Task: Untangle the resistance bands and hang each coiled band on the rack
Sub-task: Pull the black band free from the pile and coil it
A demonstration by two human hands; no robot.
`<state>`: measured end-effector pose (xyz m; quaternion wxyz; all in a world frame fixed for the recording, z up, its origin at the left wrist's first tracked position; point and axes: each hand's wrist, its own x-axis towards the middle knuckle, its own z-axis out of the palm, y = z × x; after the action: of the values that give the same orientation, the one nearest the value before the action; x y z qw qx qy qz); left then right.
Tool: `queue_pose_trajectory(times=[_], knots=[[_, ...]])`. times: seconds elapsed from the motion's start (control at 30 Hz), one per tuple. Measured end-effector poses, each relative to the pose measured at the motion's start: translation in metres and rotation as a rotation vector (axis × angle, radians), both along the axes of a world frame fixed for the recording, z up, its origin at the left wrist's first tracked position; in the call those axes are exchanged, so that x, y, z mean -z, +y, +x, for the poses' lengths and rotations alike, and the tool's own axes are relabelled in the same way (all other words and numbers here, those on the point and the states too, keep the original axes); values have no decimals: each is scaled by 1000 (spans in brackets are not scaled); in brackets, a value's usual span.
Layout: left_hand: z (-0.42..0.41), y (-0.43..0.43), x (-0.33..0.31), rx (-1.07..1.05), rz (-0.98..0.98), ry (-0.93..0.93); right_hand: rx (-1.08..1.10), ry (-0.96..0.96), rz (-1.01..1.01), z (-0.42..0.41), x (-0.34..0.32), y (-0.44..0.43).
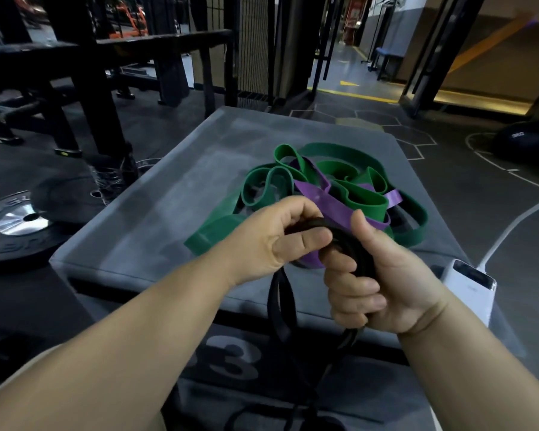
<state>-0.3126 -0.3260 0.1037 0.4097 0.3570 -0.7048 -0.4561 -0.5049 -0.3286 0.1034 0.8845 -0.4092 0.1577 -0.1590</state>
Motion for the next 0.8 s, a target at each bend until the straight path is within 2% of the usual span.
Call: queue_pose_trajectory(times=[0.17, 0.27, 0.5, 0.7, 0.8], knots=[[7, -1, -3, 31, -21, -76, -30, 43, -57, -3, -1, 0], [9, -4, -4, 16, -64, -52, -75, -5, -63, -5, 1, -1], [3, -6, -1, -71, 6, 216, -164, -109, -87, -3, 2, 0], [2, -9, -7, -286, 36, 459, -178, -136, -129, 1, 3, 5], [3, -9, -10, -392, 89, 517, -144, -161, -154, 4, 3, 5]])
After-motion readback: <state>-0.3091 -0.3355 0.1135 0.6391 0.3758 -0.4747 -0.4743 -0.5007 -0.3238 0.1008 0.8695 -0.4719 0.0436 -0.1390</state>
